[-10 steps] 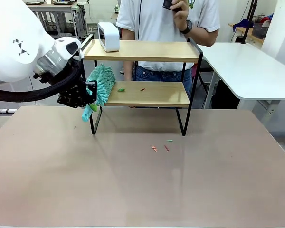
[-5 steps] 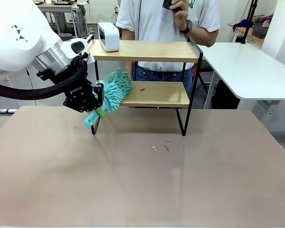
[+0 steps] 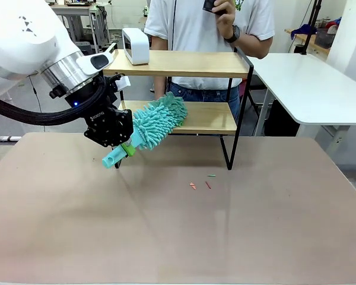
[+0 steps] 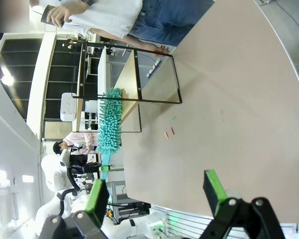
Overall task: Clean the shelf.
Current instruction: Clean the remaining tier of the Shelf with the Duster once objects are removed.
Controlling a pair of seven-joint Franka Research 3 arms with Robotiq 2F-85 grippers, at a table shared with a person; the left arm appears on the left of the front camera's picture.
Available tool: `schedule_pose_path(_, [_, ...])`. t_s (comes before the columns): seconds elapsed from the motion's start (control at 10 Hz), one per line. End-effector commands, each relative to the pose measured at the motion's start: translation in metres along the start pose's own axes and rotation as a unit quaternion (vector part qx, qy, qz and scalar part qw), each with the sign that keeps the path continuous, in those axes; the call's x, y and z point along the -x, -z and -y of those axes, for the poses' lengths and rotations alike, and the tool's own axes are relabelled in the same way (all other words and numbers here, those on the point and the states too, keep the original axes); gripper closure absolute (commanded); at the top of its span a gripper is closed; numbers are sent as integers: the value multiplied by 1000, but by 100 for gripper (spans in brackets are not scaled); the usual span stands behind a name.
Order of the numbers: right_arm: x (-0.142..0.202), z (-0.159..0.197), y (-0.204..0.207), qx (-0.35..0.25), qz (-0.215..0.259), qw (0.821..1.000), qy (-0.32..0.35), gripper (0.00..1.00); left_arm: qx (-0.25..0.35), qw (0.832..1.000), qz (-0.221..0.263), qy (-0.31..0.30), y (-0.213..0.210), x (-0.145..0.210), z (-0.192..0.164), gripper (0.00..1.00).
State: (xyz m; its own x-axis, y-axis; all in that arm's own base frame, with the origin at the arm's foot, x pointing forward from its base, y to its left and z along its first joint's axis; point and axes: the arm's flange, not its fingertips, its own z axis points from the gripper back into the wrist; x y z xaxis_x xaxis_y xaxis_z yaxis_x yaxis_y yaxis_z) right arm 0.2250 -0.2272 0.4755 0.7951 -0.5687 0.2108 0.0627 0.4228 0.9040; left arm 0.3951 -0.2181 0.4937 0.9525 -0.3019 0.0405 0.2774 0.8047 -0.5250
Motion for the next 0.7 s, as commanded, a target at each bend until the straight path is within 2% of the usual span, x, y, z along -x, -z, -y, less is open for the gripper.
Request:
schedule_pose_path(0.0, [-2,-1,1,-14,8,1000,-13,0,32,998,-40,35,-4,0,3,100])
schedule_pose_path(0.1, [-2,-1,1,-14,8,1000,-13,0,34,996,-61,54,-7,1,4,100])
schedule_pose_path(0.2, [-2,-1,1,-14,8,1000,-13,0,40,989,-106,90,-12,7,4,100])
schedule_pose_path(0.3, [-2,-1,1,-14,8,1000,-13,0,46,979,-152,129,-16,14,3,100])
schedule_pose_path(0.4, [-2,-1,1,-14,8,1000,-13,0,66,960,-206,177,-21,22,3,100])
schedule_pose_path(0.5, [-2,-1,1,-14,8,1000,-13,0,76,947,-234,209,-26,30,2,100])
schedule_pose_path(0.6, [-2,-1,1,-14,8,1000,-13,0,87,945,-231,215,-32,35,2,100])
